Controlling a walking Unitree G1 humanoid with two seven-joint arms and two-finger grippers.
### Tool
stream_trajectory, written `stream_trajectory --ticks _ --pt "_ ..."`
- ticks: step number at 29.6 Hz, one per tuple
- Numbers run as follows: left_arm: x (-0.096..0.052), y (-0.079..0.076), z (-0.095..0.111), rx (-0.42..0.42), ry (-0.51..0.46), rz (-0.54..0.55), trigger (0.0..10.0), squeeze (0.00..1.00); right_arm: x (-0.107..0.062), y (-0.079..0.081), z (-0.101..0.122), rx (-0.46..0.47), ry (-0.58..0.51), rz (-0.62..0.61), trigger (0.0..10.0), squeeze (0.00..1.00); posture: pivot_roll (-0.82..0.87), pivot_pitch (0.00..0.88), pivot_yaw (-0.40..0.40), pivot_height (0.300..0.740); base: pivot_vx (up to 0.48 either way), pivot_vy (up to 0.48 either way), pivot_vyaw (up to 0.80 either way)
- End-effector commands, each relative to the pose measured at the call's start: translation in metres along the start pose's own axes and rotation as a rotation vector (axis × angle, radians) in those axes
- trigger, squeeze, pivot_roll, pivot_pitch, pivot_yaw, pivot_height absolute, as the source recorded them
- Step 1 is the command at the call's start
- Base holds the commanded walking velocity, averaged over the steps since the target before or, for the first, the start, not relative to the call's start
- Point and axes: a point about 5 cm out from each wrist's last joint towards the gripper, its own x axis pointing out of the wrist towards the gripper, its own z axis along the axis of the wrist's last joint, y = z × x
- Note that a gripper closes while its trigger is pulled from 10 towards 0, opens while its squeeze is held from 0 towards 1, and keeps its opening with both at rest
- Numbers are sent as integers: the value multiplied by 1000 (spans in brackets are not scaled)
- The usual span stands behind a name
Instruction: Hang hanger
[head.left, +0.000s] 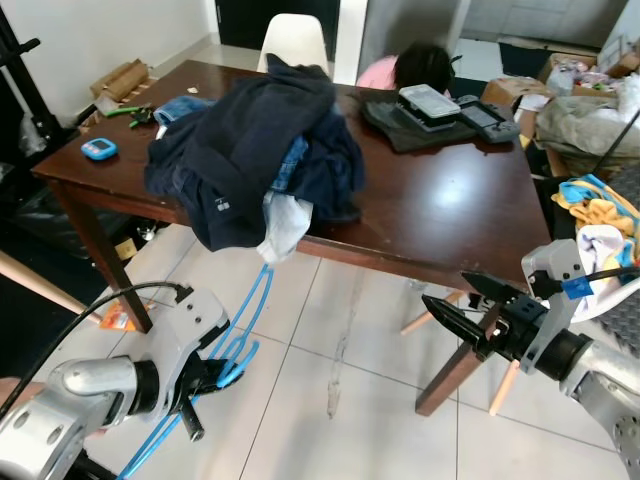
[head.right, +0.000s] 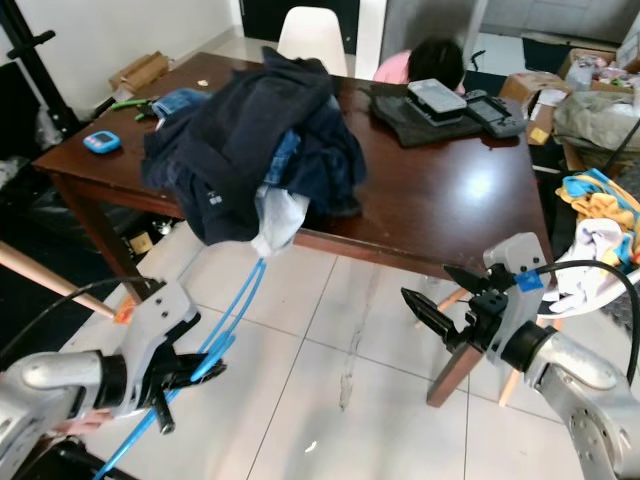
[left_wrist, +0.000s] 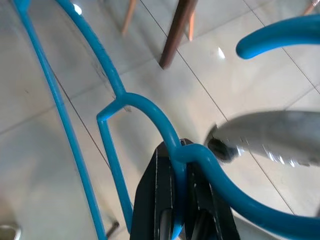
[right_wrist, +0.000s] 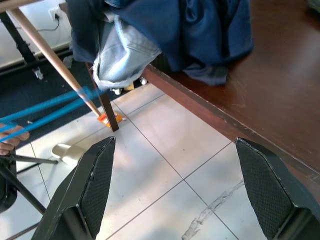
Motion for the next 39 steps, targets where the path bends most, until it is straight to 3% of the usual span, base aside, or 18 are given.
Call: stream_trajectory --ticks 1,2,4,5,7,9,11,13,14,15,18,20,23,26,31,33,35,39 --pt "-4 -6 -14 3 138 -68 10000 0 -2 1 -4 -6 40 15 10000 0 75 125 -23 740 0 0 0" --pt "-4 -6 -14 3 138 -68 10000 0 -2 1 -4 -6 40 15 10000 0 75 125 -23 740 0 0 0" --pt "-7 22 -18 20 184 147 10000 0 -2 2 -5 -8 47 25 10000 0 75 125 -22 740 0 0 0" --pt "-7 22 -18 20 184 147 10000 0 -2 2 -5 -8 47 25 10000 0 75 125 -22 740 0 0 0" --pt "-10 42 -16 12 175 303 10000 0 -3 2 -5 -8 48 26 10000 0 76 123 -23 740 0 0 0" --pt "-30 82 -6 -83 91 647 10000 0 -4 2 -7 -5 51 25 10000 0 76 122 -23 740 0 0 0" --pt "-49 102 -8 -143 77 813 10000 0 -5 2 -8 -4 53 25 10000 0 74 121 -20 740 0 0 0" --pt "-47 96 -11 -133 99 723 10000 0 -6 2 -8 -5 55 24 10000 0 72 118 -21 740 0 0 0" --pt "-39 83 -12 -76 113 583 10000 0 -6 2 -8 -7 56 23 10000 0 72 118 -21 740 0 0 0" --pt "-39 83 -12 -76 113 583 10000 0 -6 2 -8 -7 56 23 10000 0 72 118 -21 740 0 0 0" --pt "-22 36 -2 32 75 169 10000 0 -4 1 -6 -11 46 24 10000 0 73 113 -22 740 0 0 0" --pt "-19 17 2 19 55 5 10000 0 -3 2 -4 -15 45 32 10000 0 71 109 -18 740 0 0 0" --pt "-18 10 3 -2 53 -61 10000 0 -3 2 -4 -18 46 36 10000 0 71 109 -18 740 0 0 0" --pt "-22 -9 -4 4 98 -224 10000 0 -3 2 -3 -29 54 46 10000 0 70 110 -20 740 0 0 0" --pt "-25 -12 -3 50 92 -279 10000 0 -3 1 -2 -34 52 41 10000 0 70 111 -20 740 0 0 0" --pt "-27 -8 8 100 27 -274 10000 0 -4 1 0 -33 40 43 10000 0 69 111 -20 740 0 0 0" --pt "-45 7 44 221 -115 -247 10000 0 -7 3 13 -2 -29 105 10000 0 78 112 -22 740 0 0 0" --pt "-57 13 57 284 -128 -246 10000 0 -11 7 23 -3 -54 195 10000 0 78 111 -19 740 0 0 0"
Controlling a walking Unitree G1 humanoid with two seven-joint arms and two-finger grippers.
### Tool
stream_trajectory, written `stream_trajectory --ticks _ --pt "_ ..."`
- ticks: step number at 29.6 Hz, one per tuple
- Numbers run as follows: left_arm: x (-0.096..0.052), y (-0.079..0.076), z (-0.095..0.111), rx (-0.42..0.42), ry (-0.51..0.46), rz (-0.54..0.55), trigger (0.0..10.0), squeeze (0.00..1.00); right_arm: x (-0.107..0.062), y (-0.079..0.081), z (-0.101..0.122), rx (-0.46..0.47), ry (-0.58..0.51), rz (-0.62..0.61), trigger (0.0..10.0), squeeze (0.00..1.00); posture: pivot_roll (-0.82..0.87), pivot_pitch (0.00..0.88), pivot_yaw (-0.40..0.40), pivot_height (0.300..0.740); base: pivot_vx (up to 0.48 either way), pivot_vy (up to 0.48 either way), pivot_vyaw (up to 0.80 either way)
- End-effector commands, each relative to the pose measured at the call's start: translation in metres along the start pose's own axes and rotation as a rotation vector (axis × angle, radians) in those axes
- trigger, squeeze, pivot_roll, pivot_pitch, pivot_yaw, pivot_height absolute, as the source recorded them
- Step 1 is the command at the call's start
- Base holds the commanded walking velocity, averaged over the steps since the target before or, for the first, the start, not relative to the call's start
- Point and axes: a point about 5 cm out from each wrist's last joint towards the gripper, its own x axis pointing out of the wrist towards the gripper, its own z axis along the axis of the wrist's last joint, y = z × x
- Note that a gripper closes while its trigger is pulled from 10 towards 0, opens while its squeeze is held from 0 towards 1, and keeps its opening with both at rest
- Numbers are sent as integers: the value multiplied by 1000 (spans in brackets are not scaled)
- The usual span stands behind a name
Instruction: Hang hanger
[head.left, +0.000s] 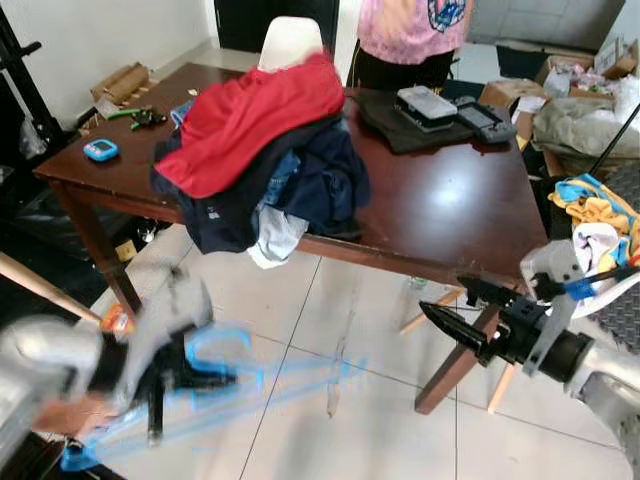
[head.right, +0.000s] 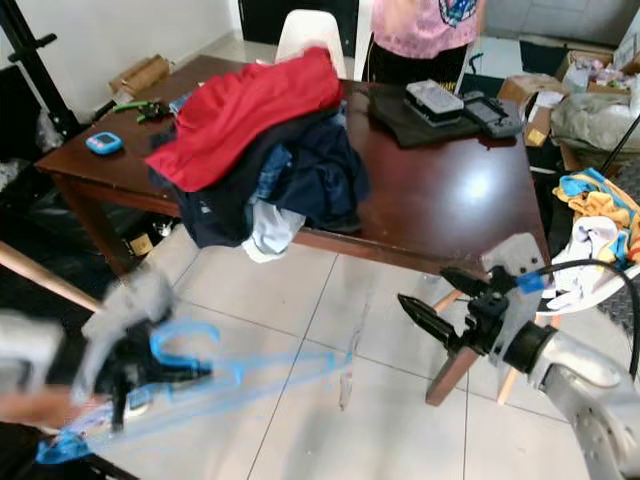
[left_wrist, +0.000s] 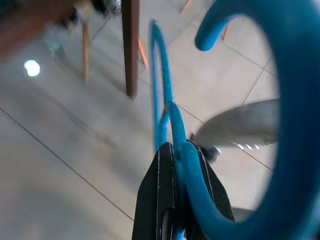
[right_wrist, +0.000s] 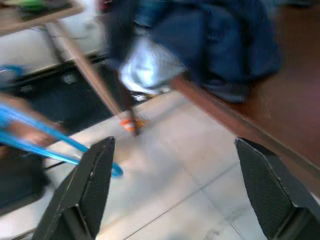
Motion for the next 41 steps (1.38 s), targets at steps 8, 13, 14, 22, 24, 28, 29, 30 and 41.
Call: stream_trajectory --ticks 8,13,14,22,24,28,29,30,41 --pt "-40 18 40 231 69 -136 10000 0 -14 33 81 -198 38 608 10000 0 62 96 -18 740 0 0 0" --pt "-32 24 54 319 30 -191 10000 0 5 60 89 -329 62 738 10000 0 77 81 -18 740 0 0 0" --pt "-28 28 58 349 13 -191 10000 0 10 66 92 -360 58 747 10000 0 77 81 -18 740 0 0 0" --pt "5 42 73 443 -157 -178 10000 0 36 77 89 -400 106 663 10000 0 61 66 -16 740 0 0 0" --pt "20 43 76 440 -218 -199 10000 0 48 67 83 -396 153 526 10000 0 49 62 -18 740 0 0 0" --pt "30 39 76 426 -248 -252 10000 0 55 53 78 -384 198 385 10000 0 40 59 -16 740 0 0 0" --pt "30 39 76 426 -248 -252 10000 0 55 53 78 -384 198 385 10000 0 40 59 -16 740 0 0 0" --pt "33 39 75 424 -250 -266 10000 0 53 51 76 -361 216 388 10000 0 36 59 -16 740 0 0 0" --pt "42 44 76 428 -258 -289 10000 0 43 51 77 -308 233 406 10000 0 15 54 -5 740 0 0 -655"
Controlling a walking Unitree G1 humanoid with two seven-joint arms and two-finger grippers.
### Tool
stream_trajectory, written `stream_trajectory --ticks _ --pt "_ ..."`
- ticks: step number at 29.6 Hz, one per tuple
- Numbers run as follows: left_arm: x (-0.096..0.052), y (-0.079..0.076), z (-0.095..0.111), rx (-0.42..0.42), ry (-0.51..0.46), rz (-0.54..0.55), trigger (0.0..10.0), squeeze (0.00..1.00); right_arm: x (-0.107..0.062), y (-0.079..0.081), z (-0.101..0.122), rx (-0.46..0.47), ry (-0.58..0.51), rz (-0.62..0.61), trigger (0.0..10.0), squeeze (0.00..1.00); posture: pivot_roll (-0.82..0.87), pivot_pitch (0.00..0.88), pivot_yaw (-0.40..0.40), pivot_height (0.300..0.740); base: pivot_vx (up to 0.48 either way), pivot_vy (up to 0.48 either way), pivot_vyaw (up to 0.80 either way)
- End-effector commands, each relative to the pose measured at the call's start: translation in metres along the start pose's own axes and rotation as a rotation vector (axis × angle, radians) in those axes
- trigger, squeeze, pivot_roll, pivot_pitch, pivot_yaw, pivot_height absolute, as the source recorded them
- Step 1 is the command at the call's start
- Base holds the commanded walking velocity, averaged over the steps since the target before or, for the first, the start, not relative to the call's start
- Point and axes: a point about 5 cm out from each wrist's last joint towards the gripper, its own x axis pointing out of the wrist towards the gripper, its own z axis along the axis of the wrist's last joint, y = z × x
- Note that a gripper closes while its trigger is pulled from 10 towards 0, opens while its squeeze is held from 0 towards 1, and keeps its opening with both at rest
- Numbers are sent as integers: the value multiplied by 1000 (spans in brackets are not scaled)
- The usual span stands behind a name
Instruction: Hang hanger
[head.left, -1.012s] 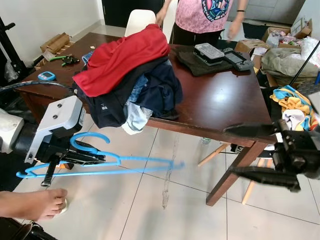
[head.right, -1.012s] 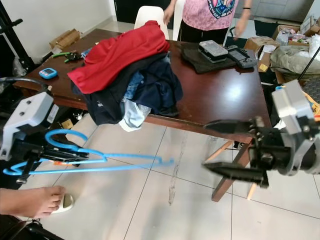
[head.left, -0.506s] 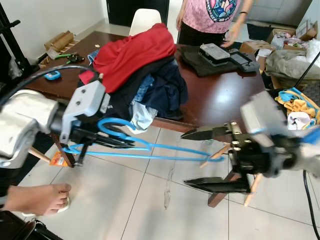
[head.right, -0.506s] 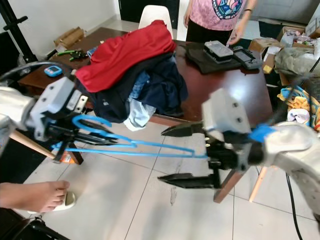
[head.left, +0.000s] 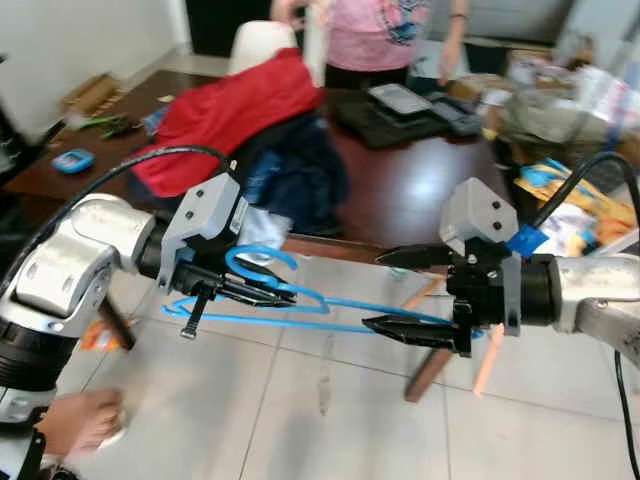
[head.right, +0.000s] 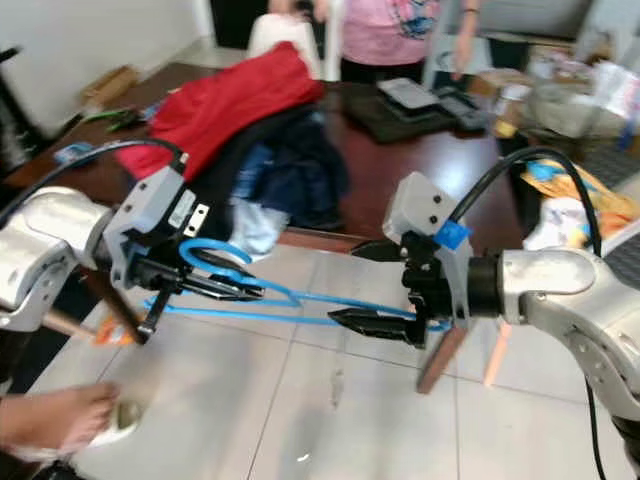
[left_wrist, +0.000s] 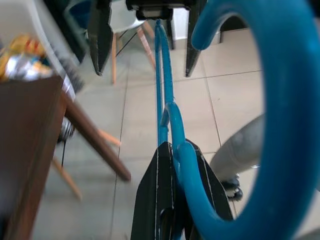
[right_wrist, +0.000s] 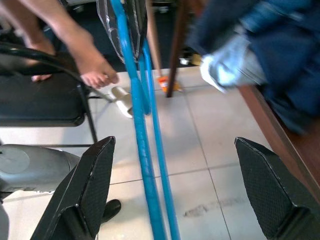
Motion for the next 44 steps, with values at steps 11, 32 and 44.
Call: stream_trajectory --ticks 11,32,44 --pt "23 6 -16 -3 -2 11 10000 0 10 23 10 -50 -6 117 10000 0 17 49 -4 740 0 0 -175" --pt "42 5 -9 39 -61 -15 10000 0 43 7 8 -23 48 -70 10000 0 9 54 -3 740 0 0 0" --pt "43 5 -7 45 -67 -18 10000 0 52 10 12 -16 31 -66 0 0 10 55 1 740 0 0 0"
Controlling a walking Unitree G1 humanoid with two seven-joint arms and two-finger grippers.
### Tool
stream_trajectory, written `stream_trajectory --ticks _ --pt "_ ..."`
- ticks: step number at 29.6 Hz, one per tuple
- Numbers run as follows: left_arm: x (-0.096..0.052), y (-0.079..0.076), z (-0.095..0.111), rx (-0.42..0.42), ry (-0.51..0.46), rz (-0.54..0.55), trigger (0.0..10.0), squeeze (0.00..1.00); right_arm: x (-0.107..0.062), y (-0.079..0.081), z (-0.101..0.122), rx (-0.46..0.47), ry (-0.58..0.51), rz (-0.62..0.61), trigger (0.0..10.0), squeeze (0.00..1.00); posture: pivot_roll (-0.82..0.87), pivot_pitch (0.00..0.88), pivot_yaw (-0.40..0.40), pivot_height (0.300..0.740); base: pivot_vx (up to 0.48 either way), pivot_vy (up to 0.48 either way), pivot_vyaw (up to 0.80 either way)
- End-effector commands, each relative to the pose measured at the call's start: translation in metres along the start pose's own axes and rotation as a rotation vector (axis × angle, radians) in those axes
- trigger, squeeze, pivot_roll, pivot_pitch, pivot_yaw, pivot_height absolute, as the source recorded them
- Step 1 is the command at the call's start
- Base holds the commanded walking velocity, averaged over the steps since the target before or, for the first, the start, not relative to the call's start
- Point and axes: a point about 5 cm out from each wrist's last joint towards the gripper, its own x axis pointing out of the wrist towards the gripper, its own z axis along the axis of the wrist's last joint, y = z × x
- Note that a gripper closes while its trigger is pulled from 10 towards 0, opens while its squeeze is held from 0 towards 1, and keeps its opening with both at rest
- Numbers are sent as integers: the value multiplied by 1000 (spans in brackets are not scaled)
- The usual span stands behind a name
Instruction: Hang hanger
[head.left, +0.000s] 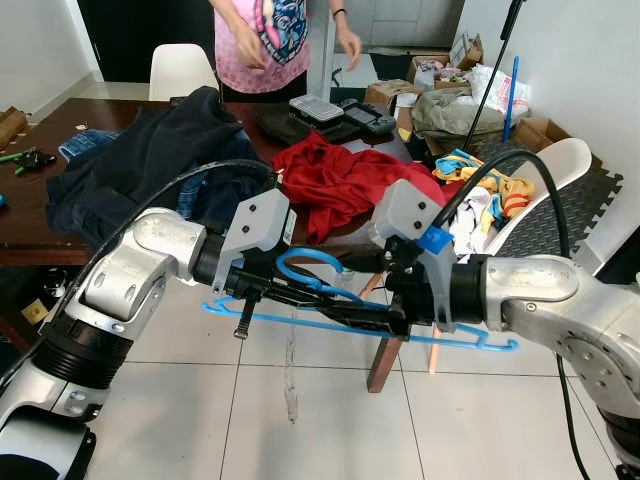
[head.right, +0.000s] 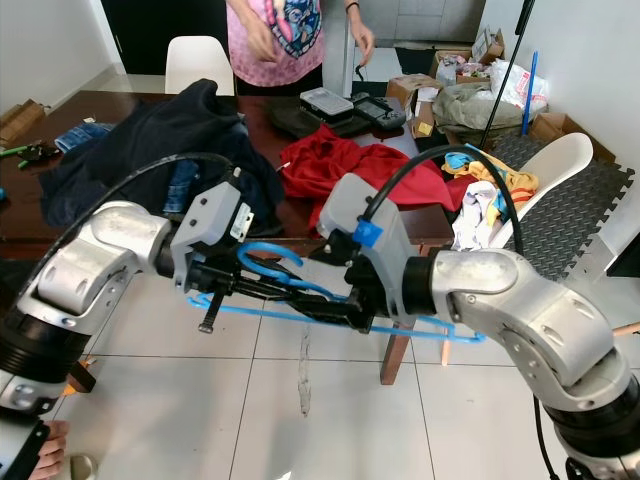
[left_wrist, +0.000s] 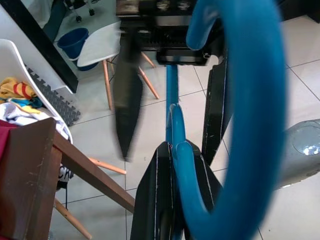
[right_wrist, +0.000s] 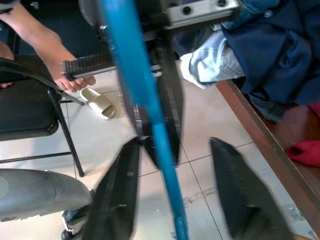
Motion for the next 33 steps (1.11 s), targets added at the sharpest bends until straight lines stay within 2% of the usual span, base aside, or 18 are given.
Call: stream_trajectory --ticks 1,17,18,19,20,21,22,24,25,26,27,33 --pt "6 -2 7 27 -28 -36 10000 0 2 -1 0 0 9 -12 0 0 10 55 1 740 0 0 0" --pt "5 -2 11 46 -26 -69 10000 0 -3 2 -2 -48 61 20 0 0 12 54 1 740 0 0 0" --pt "5 -3 13 49 -29 -78 10000 0 -3 3 -2 -64 68 35 7294 0 14 55 1 740 0 0 0" --pt "5 -3 13 49 -29 -78 10000 0 -3 3 -2 -64 68 35 7294 0 14 55 1 740 0 0 0" --pt "5 -4 14 51 -32 -84 10000 0 -4 4 -2 -75 72 43 10000 0 14 55 1 740 0 0 0" --pt "5 -4 15 53 -35 -88 10000 0 -4 5 -3 -76 76 61 10000 0 16 56 1 740 0 0 0" --pt "5 -5 16 54 -37 -90 10000 0 -5 7 -3 -81 80 75 10000 820 16 56 1 740 0 0 0" --pt "5 -5 16 55 -39 -91 10000 0 -5 7 -3 -83 82 83 10000 824 16 56 1 740 0 0 0" --pt "5 -5 16 56 -40 -92 10000 0 -5 8 -3 -89 89 81 10000 494 16 55 1 740 0 0 0" --pt "5 -5 16 56 -40 -92 10000 0 -5 8 -3 -89 89 81 10000 494 16 55 1 740 0 0 0" --pt "5 -5 16 57 -42 -94 10000 0 -5 9 -4 -98 98 85 10000 0 16 55 1 740 0 0 0" --pt "5 -5 19 61 -49 -96 10000 0 -6 11 -5 -115 118 109 10000 0 16 55 1 740 0 0 0"
